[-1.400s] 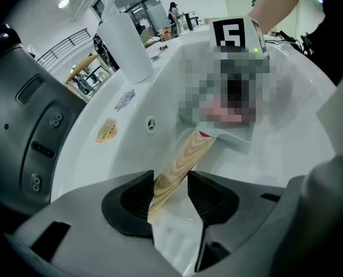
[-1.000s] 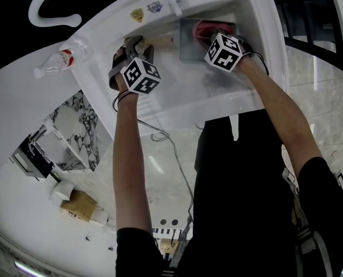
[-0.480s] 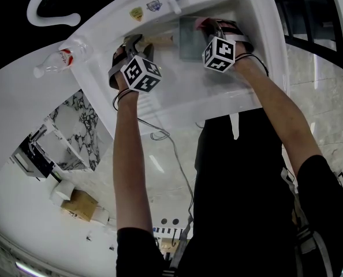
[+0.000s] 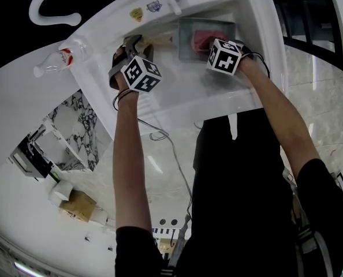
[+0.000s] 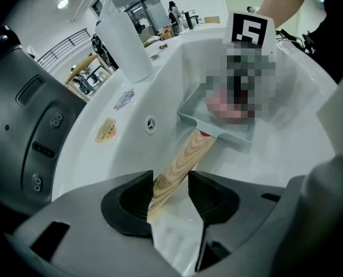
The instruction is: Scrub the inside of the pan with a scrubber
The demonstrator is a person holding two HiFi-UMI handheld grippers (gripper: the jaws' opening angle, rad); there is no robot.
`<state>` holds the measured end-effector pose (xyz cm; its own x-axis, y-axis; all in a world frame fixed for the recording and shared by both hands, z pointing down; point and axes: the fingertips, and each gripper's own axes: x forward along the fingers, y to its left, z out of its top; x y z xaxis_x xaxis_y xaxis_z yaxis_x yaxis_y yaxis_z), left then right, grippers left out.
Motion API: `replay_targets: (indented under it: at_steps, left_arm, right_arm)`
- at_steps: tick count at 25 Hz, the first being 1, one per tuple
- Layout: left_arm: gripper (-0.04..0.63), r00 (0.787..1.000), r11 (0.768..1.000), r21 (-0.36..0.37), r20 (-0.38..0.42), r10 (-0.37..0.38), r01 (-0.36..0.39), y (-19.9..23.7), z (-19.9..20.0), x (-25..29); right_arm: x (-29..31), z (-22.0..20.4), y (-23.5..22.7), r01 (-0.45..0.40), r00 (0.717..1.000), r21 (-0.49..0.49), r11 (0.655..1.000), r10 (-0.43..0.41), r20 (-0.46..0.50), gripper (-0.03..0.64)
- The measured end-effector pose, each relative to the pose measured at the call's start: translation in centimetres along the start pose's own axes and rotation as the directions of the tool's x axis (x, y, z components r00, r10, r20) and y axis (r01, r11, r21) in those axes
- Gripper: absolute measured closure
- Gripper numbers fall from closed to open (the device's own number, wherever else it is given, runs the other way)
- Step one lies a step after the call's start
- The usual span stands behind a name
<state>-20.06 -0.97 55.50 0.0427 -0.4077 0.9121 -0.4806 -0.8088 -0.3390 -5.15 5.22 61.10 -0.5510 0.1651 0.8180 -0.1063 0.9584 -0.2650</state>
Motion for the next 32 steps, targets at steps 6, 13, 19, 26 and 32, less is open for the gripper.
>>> replay_targets:
  at_steps: [6, 13, 19, 26, 32]
  left_arm:
    - [0.413, 1.000, 1.000, 0.003, -0.002, -0.004, 0.004, -0.1, 0.1, 0.0]
    - [0.413, 1.000, 1.000, 0.014, -0.009, -0.007, 0.007, 0.0, 0.0, 0.0]
    - [0.411, 1.000, 1.000, 0.008, -0.009, -0.005, 0.005, 0.0, 0.0, 0.1]
    - [0.411, 1.000, 1.000, 0.003, -0.017, -0.003, 0.004, -0.1, 0.0, 0.1]
    - [0.410, 1.000, 1.000, 0.004, -0.015, 0.004, -0.004, -0.1, 0.0, 0.1]
  right_arm:
    - [-0.5, -2.2, 1.2, -0.119, 0.981, -0.046, 0.992, 0.110, -0.161, 0.584]
    - [-1.4, -1.9, -2.6, 0.119, 0.981, -0.056, 0.991, -0.126, -0.147, 0.584]
    - [-2.1, -1.0, -7.2, 0.412, 0.878, -0.293, 0.863, -0.461, -0.124, 0.584]
    - [-3.0, -1.8, -9.2, 0.522, 0.758, -0.415, 0.745, -0.628, -0.174, 0.584]
    - [-2.3, -3.5, -5.0, 0.299, 0.895, -0.211, 0.930, -0.351, -0.275, 0.584]
